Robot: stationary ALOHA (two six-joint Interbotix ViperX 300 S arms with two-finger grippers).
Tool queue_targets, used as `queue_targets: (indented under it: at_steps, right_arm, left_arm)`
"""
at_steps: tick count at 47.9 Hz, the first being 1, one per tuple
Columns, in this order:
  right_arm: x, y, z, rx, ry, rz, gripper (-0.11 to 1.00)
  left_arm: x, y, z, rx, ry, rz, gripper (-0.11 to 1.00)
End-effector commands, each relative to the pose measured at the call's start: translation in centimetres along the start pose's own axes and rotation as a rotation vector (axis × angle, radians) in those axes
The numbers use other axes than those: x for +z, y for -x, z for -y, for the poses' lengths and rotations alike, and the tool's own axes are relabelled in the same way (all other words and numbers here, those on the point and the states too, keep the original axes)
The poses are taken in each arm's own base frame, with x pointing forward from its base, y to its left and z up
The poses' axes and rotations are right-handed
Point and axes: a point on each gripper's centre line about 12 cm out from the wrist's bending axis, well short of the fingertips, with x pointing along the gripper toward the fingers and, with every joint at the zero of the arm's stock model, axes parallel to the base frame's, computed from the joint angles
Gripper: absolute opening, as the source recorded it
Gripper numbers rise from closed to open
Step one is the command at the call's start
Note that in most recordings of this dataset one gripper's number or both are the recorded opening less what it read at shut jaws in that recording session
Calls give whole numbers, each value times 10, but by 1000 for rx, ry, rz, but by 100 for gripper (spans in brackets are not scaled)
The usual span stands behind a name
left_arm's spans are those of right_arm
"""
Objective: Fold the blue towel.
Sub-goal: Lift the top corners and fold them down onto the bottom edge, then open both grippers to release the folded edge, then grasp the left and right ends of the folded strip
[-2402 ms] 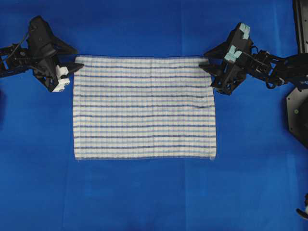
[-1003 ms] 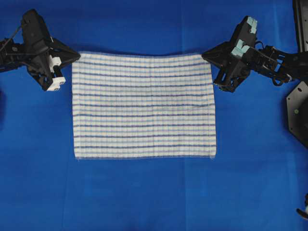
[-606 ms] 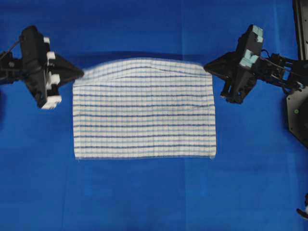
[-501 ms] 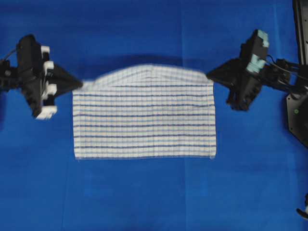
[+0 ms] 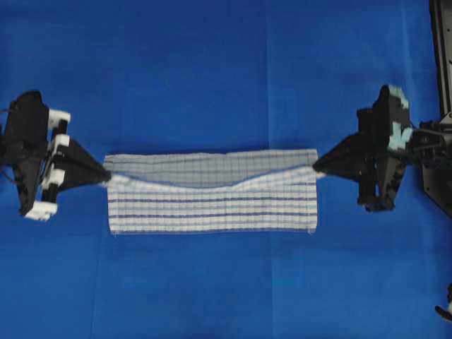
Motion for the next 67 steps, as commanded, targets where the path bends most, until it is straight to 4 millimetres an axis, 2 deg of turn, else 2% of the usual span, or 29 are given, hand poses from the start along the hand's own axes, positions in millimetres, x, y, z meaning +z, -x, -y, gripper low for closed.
queue_targets:
  at_steps: [1, 25, 35, 38, 41, 46, 49, 52, 55, 60, 67]
  right_arm:
    - [2, -1, -8, 24, 2, 1, 4]
    - [-4, -15, -15, 21, 19, -61, 4]
    - [-4, -20, -16, 16, 20, -72, 6]
    - [-4, -21, -16, 16, 21, -76, 13]
    - [-4, -21, -16, 16, 21, -83, 26]
    - [-5, -21, -16, 15, 24, -88, 59]
    - [-6, -20, -16, 15, 29, -88, 77]
    - [-5, -19, -16, 17, 32, -85, 89]
    - [-5, -19, -16, 17, 37, -83, 87]
    - [-3, -20, -11, 2, 38, -77, 83]
    - [3, -21, 4, -46, 24, -62, 83]
  left_arm:
    - [6, -3, 8, -26, 1, 9, 3]
    - [5, -10, 13, -36, 9, -15, 3]
    - [-1, -12, 11, -26, 6, -48, 3]
    - [-1, -13, 11, -26, 8, -49, 6]
    - [-1, -13, 12, -26, 8, -49, 14]
    - [0, -12, 12, -27, 8, -46, 34]
    - [-1, -11, 11, -28, -4, -45, 50]
    - [-1, -10, 10, -23, -4, -42, 61]
    - [1, -10, 7, -14, 2, -34, 67]
    - [3, -12, 1, 10, 14, -31, 63]
    - [8, -15, -15, 65, 39, -23, 63]
